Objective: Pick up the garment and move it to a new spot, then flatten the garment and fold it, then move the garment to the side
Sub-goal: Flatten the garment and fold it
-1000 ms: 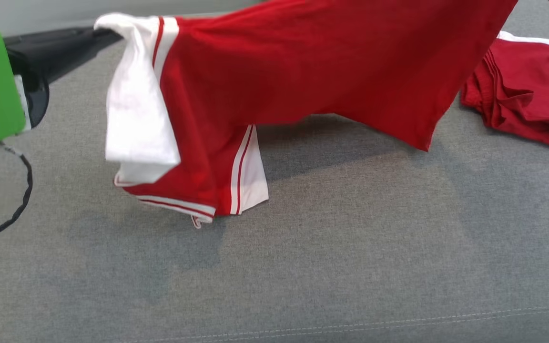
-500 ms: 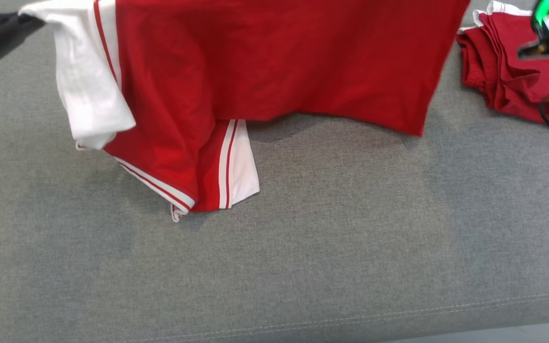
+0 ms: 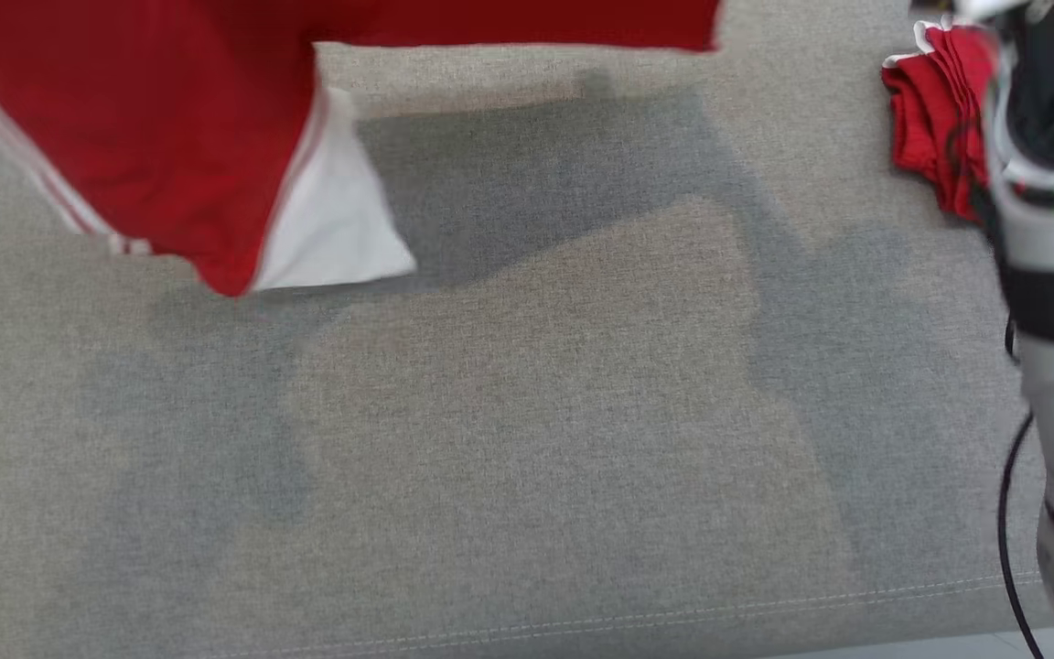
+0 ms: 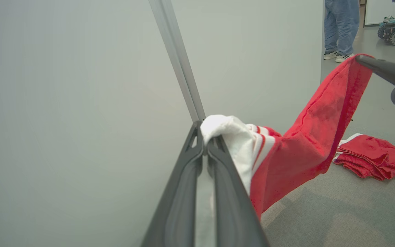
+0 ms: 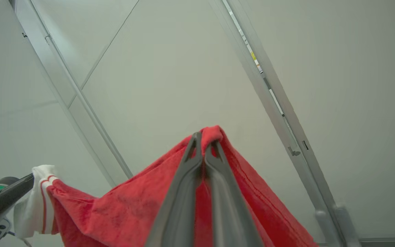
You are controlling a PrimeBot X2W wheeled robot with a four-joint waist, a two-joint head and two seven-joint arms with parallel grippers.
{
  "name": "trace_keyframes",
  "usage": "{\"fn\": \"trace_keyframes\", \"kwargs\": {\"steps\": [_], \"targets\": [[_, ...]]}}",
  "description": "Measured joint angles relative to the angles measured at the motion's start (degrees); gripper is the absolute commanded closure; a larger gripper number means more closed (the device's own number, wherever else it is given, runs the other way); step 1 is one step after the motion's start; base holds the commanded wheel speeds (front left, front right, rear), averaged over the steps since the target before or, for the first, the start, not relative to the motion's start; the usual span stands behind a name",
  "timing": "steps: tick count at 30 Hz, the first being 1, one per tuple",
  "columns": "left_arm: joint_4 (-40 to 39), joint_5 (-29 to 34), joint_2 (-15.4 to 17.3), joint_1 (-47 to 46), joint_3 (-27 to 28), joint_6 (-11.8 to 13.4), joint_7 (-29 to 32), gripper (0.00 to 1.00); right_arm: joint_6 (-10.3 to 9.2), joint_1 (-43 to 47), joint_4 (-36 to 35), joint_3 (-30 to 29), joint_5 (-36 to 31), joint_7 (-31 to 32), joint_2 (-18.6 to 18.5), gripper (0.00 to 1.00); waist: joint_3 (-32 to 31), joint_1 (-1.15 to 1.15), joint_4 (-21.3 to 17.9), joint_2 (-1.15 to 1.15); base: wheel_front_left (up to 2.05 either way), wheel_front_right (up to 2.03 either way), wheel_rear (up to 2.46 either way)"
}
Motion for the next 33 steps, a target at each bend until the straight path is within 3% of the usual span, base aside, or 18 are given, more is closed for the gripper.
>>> {"fn": "trace_keyframes", "kwargs": {"steps": [3, 6, 11, 16, 18, 23, 28, 29, 30, 32, 33], "targets": [[-1.15, -1.76, -0.86, 7.09, -0.57, 0.13, -0.62, 1.00, 0.94, 7.14, -0.74, 2.44, -1.22, 0.74, -1.59, 1.00, -0.43, 0.00, 0.02, 0.00, 0.00, 0.00, 0.00], [-1.77, -5.97, -3.23, 18.56, -1.49, 2.35, -0.64, 1.00, 1.22, 17.25, -1.56, 4.23, -0.90, 2.93, -3.56, 1.00, -0.86, 0.00, 0.22, 0.00, 0.00, 0.00, 0.00], [-2.57, -10.72, -7.97, 38.78, -3.00, 7.76, -2.50, 1.00, -1.43, 32.86, -2.97, 1.83, 1.65, 3.60, -5.87, 1.00, -1.40, 0.00, 1.38, 0.00, 0.00, 0.00, 0.00], [-2.79, -9.66, -7.88, 54.54, -7.76, 9.58, -4.19, 1.00, -2.45, 41.05, -5.80, 0.13, 2.74, 2.99, -5.89, 1.00, -1.25, 0.00, 1.82, 0.00, 0.00, 0.00, 0.00], [-2.47, -9.64, -9.81, 60.90, -11.25, 9.59, -6.15, 1.00, -2.44, 45.33, -6.45, 0.76, 2.99, 3.14, -6.84, 1.00, -0.87, 0.00, 1.94, 0.00, 0.00, 0.00, 0.00], [1.22, -8.68, -13.21, 64.25, -14.89, 9.06, -10.11, 1.00, -2.40, 52.16, -4.75, 4.70, -0.14, 6.02, -11.88, 1.00, -0.13, 0.00, 2.47, 0.00, 0.00, 0.00, 0.00], [4.79, -6.97, -15.06, 64.35, -16.27, 8.50, -13.32, 1.00, -2.36, 53.77, -2.67, 7.53, -8.03, 7.12, -17.81, 1.00, 0.44, 0.00, 3.03, 0.00, 0.00, 0.00, 0.00], [4.79, -6.97, -15.06, 64.35, -16.27, 8.50, -13.32, 0.95, -2.36, 53.77, -2.67, 7.53, -8.03, 7.12, -17.81, 1.00, 0.44, 0.00, 3.03, 0.00, 0.00, 0.00, 0.00], [5.89, -6.56, -15.27, 64.39, -16.23, 8.50, -14.27, 0.74, -2.36, 53.73, -2.64, 7.61, -9.07, 7.06, -18.20, 1.00, 0.60, 0.00, 3.07, 0.00, 0.00, 0.00, 0.00], [6.67, -6.26, -15.59, 64.38, -15.88, 8.50, -15.71, 0.62, -2.37, 53.64, -2.61, 7.80, -9.94, 6.79, -18.31, 1.00, 0.68, 0.00, 3.08, 0.00, 0.00, 0.00, 0.00], [7.01, -5.90, -15.61, 64.38, -15.72, 8.49, -16.26, 0.57, -2.38, 53.49, -2.59, 7.91, -10.51, 6.61, -18.46, 0.82, 0.70, 0.00, 3.08, 0.00, 0.00, 0.00, 0.00]]}}
